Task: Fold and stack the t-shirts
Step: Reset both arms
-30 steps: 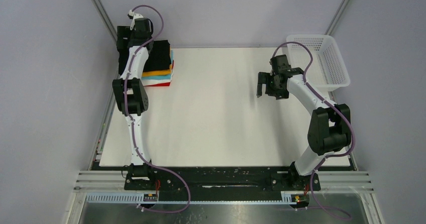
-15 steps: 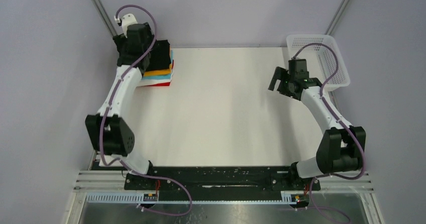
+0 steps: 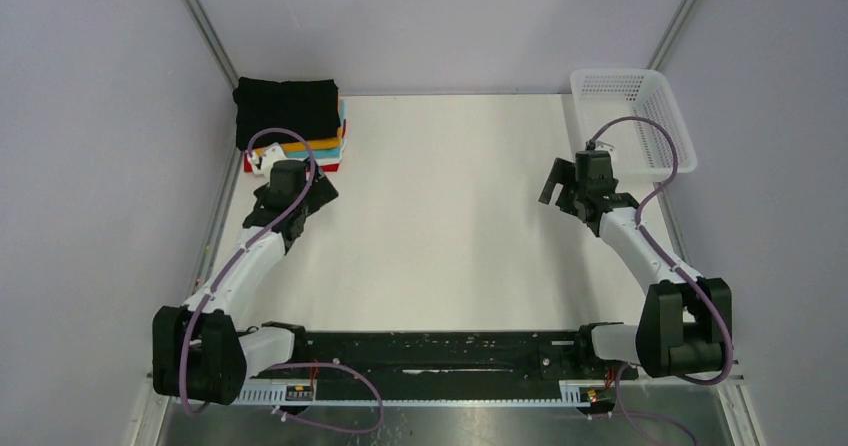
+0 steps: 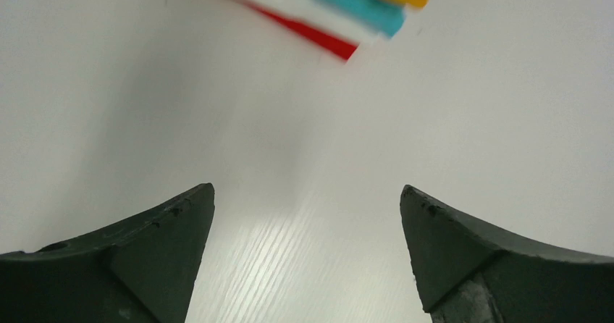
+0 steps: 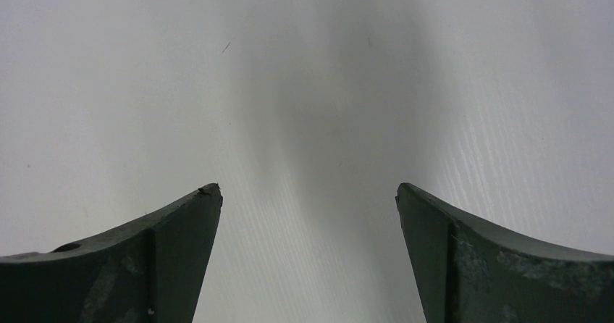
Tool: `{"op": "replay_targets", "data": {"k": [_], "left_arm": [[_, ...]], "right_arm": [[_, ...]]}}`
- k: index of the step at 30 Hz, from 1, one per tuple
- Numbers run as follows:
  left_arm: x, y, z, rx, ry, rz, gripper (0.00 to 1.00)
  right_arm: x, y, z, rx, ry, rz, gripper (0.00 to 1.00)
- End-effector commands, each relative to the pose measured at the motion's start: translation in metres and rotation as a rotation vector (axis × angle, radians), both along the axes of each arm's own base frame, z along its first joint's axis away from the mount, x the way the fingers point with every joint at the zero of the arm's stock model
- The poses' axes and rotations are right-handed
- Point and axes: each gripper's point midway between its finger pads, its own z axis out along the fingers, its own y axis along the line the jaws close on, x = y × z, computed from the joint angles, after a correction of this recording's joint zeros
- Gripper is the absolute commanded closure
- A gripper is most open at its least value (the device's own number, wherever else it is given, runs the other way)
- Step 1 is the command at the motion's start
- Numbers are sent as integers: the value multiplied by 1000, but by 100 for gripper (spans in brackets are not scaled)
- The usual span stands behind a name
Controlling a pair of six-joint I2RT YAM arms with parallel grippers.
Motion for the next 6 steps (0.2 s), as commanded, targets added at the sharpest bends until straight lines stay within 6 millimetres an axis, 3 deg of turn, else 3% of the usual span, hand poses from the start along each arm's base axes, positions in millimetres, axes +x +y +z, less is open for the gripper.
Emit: {"op": "replay_targets", "data": {"k": [1,6], "left_arm": [[9,0,43,-46,-163,27,1],[4,2,42,-38,-169,36,1]], "right_arm": [[15,-5,16,-27,-110,-22,1],[15,-5,16,-36,-134,-6,1]]}}
